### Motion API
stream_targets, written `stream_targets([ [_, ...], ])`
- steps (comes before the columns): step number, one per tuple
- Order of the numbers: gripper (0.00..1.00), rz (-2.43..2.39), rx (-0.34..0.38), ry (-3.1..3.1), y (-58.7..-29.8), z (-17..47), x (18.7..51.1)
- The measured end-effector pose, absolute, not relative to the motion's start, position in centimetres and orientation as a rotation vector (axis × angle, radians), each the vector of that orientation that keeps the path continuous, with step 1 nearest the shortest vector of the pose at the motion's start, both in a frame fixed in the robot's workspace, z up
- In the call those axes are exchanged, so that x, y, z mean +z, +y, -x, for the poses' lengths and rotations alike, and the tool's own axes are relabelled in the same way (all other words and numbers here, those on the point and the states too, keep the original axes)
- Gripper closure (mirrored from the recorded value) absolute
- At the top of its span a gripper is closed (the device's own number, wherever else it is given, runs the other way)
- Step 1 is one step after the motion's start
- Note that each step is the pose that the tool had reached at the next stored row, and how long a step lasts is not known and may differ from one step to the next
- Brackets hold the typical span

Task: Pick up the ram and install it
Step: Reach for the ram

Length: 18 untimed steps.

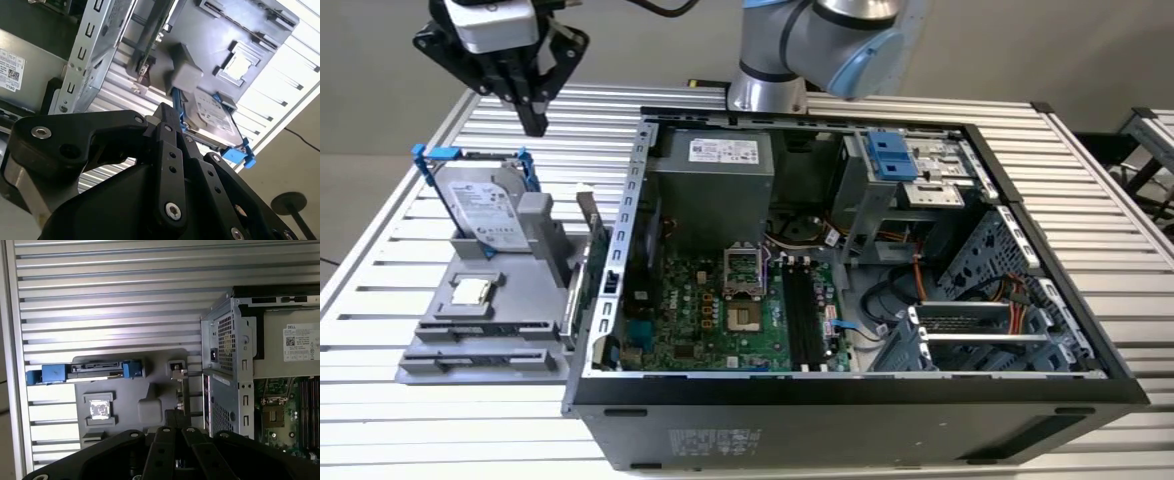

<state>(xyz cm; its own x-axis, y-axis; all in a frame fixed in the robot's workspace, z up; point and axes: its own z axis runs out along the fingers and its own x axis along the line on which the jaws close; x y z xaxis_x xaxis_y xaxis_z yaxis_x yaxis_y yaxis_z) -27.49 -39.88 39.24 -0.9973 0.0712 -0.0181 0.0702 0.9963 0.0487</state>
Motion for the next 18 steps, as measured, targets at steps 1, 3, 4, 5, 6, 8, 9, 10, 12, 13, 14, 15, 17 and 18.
stream_targets([
  [1,1.00,-0.110,0.075,3.119,-39.9,27.7,39.2],
  [3,1.00,-0.111,0.075,3.119,-39.9,28.0,39.2],
  [4,1.00,-0.111,0.075,3.119,-39.9,28.2,39.2],
  [5,1.00,-0.111,0.075,3.119,-39.9,28.3,39.2],
  [6,1.00,-0.111,0.075,3.120,-39.9,28.5,39.2],
  [8,1.00,-0.111,0.075,3.120,-39.9,28.8,39.2],
  [9,1.00,-0.111,0.075,3.120,-39.9,29.0,39.2],
  [10,1.00,-0.111,0.075,3.120,-39.9,29.1,39.2],
  [12,1.00,-0.111,0.075,3.120,-39.9,29.4,39.2],
  [13,1.00,-0.111,0.075,3.120,-39.9,29.6,39.2],
  [14,1.00,-0.111,0.075,3.120,-39.9,29.7,39.2],
  [15,1.00,-0.111,0.075,3.120,-39.9,29.9,39.2],
  [17,1.00,-0.111,0.075,3.120,-39.9,30.2,39.2],
  [18,1.00,-0.111,0.075,3.120,-39.9,30.3,39.2],
])
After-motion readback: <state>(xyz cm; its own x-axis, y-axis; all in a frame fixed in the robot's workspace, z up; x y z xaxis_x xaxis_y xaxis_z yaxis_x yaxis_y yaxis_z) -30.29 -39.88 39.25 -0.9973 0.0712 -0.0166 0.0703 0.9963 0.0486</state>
